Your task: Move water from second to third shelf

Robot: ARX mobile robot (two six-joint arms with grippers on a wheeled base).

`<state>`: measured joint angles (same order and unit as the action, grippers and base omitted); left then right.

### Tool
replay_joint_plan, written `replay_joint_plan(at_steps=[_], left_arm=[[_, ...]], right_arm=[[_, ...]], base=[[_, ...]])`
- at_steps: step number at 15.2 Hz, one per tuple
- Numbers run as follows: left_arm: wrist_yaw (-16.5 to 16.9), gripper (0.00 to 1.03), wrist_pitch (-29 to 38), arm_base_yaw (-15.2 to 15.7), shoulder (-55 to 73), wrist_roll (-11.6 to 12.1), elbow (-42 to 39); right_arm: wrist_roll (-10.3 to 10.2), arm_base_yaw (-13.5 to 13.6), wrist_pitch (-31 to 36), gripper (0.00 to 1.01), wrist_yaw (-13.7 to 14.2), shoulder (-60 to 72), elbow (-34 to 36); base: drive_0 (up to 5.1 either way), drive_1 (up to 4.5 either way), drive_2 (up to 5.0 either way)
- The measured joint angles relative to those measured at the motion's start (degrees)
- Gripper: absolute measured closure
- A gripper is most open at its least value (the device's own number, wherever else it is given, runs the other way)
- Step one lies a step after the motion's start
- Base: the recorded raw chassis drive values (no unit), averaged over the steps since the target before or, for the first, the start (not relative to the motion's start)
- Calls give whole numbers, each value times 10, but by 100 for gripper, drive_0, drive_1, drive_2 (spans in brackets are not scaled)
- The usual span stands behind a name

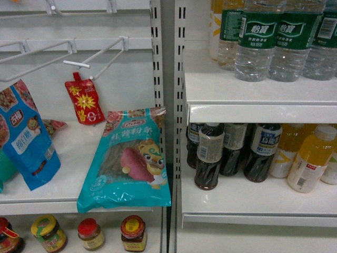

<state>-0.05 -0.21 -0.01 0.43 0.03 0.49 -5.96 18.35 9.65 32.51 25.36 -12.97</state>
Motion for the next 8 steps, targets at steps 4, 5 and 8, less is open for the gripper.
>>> replay_joint_plan(at_steps=[4,5,8], left_arm=[[0,5,0,0,0,0,0],[0,5,0,0,0,0,0],[0,5,0,0,0,0,0]], right_arm=[[0,0,0,65,0,0,0],[0,0,0,65,0,0,0],[86,-36,196,65,211,89,3]], base=[[0,0,0],[0,0,0],[0,0,0]])
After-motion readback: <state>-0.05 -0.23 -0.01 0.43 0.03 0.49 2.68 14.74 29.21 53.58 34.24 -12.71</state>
